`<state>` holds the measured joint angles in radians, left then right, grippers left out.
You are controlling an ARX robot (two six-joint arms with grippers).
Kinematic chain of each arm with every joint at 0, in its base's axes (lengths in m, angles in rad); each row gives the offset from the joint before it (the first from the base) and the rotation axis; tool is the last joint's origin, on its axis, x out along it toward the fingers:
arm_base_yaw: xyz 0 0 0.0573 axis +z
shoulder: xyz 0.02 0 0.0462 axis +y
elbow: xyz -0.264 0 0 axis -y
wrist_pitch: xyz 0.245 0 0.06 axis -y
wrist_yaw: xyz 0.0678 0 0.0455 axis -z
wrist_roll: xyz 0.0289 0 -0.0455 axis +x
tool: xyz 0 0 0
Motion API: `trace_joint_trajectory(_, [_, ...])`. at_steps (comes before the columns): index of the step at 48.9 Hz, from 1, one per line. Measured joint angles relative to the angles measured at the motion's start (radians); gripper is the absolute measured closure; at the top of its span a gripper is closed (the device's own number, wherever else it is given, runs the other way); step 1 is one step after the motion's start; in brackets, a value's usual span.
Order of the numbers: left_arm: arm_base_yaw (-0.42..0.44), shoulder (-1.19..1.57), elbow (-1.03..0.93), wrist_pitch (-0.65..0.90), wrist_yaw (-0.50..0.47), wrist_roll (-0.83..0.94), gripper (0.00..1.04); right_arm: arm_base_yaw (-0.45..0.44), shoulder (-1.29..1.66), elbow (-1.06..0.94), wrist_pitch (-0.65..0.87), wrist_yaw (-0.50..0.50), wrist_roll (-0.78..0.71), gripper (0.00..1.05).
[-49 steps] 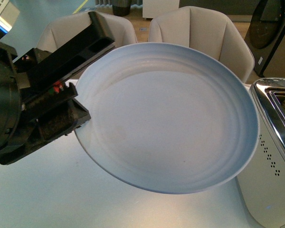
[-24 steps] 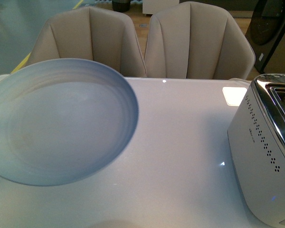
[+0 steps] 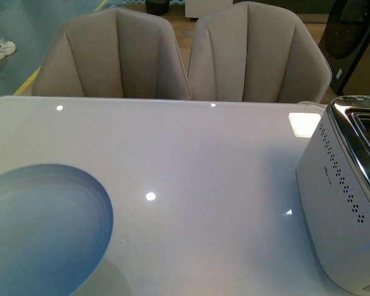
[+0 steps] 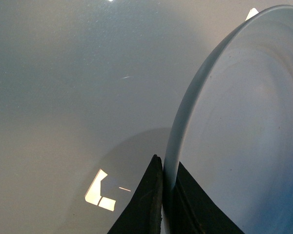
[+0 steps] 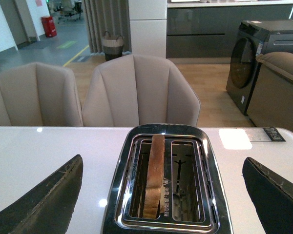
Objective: Left arm holds plate, right arm toasts bread
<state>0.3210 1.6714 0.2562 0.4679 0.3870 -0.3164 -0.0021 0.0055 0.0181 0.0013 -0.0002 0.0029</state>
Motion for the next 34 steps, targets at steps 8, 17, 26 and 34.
trace_joint_trajectory(8, [0.079,0.298,-0.024,0.275,0.01,0.078,1.02,0.0,0.0,0.0,0.0,0.0,0.0,0.09])
trace_joint_trajectory(17, [0.119,0.539,-0.016,0.456,0.038,0.089,1.02,0.0,0.0,0.0,0.0,0.0,0.0,0.09])
trace_joint_trajectory(26, [0.126,0.651,0.006,0.551,0.067,0.081,1.02,0.0,0.0,0.0,0.0,0.0,0.0,0.09])
trace_joint_trajectory(34, [0.132,0.729,0.014,0.619,0.08,0.062,1.02,0.0,0.0,0.0,0.0,0.0,0.0,0.09])
